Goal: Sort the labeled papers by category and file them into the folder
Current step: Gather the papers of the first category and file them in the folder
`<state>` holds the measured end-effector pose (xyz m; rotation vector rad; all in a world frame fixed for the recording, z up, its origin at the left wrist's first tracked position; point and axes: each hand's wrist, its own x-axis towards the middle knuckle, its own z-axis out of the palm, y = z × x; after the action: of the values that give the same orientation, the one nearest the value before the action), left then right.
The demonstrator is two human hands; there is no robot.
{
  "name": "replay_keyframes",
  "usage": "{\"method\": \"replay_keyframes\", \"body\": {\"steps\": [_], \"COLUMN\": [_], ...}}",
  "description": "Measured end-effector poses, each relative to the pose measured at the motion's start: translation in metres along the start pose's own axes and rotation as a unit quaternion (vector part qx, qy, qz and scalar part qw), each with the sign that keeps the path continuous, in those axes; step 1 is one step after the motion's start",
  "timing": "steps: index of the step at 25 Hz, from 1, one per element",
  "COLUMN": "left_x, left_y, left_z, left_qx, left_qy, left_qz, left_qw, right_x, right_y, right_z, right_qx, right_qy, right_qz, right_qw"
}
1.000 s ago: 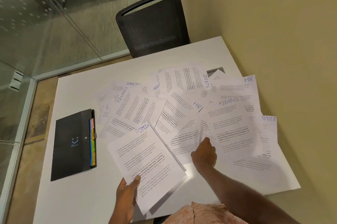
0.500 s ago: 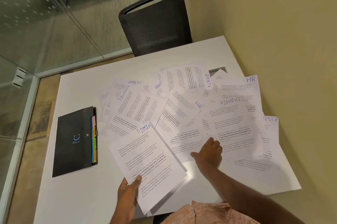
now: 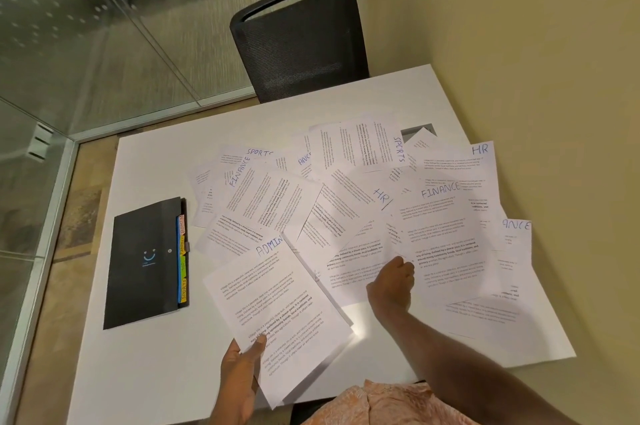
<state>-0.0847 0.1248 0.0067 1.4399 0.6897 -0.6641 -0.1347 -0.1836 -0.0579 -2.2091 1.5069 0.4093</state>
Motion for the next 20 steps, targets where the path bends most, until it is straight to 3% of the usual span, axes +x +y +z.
{"method": "replay_keyframes", "body": {"steps": [6, 13, 20], "left_x": [0.003, 0.005, 0.016], "left_y": [-0.002, 0.002, 0.001], "left_z": [-0.004, -0.013, -0.010], "left_qx": [0.012, 0.021, 0.019], "left_qy": [0.001, 0.008, 0.000], "left_qz": [-0.004, -0.006, -0.004], "left_qw": [1.000, 1.000, 1.000], "right_x": [0.000, 0.005, 0.029], "right_y": [-0.004, 0.011, 0.114], "right_z": [-0.009, -0.016, -0.067], "right_qx": [0.049, 0.242, 0.322], "right_qy": [-0.001, -0.013, 0.075], "right_qz": [0.007, 0.012, 0.072], "right_qw": [0.999, 0.970, 0.941]}}
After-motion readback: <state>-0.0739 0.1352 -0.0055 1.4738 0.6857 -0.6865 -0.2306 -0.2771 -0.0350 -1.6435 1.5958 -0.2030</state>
